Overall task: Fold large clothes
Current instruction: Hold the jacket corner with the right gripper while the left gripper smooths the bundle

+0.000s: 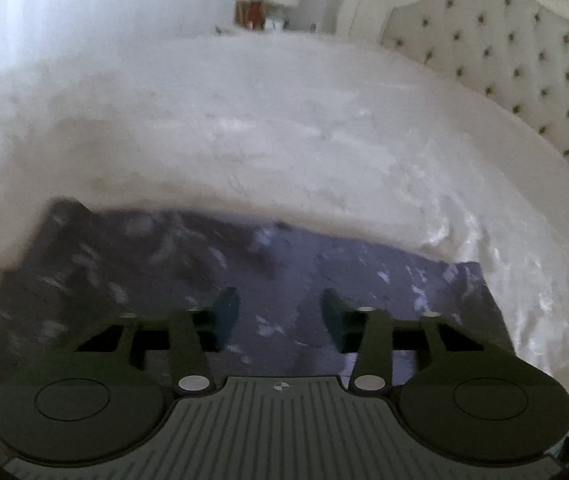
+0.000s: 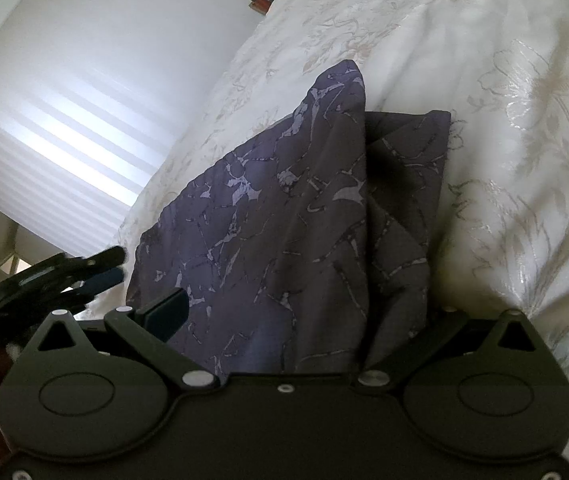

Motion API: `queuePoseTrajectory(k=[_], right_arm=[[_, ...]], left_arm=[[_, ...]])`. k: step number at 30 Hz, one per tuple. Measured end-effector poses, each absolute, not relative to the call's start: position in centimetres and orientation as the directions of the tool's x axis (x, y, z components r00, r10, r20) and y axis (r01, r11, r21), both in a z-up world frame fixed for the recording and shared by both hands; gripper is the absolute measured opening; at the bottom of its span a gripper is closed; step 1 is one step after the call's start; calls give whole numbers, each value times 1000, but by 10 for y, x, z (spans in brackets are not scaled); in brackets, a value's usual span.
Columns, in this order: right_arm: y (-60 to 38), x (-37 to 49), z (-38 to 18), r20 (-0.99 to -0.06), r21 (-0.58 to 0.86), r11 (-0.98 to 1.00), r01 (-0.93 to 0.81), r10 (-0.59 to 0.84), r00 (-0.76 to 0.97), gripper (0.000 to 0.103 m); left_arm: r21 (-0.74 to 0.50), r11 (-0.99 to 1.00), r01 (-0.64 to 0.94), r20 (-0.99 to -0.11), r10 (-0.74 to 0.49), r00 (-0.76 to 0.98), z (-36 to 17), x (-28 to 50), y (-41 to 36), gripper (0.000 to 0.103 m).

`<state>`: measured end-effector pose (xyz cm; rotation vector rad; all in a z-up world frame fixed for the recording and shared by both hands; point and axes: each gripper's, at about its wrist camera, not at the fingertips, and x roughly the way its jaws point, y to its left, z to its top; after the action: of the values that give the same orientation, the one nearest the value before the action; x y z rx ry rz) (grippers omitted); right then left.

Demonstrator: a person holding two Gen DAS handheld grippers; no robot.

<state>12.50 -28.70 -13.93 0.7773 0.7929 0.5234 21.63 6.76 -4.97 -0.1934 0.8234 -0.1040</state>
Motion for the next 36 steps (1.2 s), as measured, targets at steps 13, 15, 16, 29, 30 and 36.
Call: queuePoseTrajectory(k=[13,15,16,29,30,36], right_arm=[[-287,126,-139,-433,776,617,-131,673,600,103],[-287,126,-139,-433,776,617,-132,673,600,103],[-287,126,-139,-433,776,617,-132,673,600,103],[-286,126,-141,-423,778,612,-139,675,604,103],[-286,126,-141,-423,778,612,-140,675,605,103],[-285,125,-141,-422,778,612,-139,675,605,103]], left_arm=[[-28,999,40,-785,-46,618,-87,229,35,27],[-11,999,47,-786,-38,617,-89,229,33,27],[-6,999,49,-787,-35,616,-90,230,33,27],[45,997,64,-787,-4,617,-92,228,24,27],[37,997,63,-789,-9,614,-90,226,25,27],[-33,997,72,-796,-70,601,-86,199,36,27]])
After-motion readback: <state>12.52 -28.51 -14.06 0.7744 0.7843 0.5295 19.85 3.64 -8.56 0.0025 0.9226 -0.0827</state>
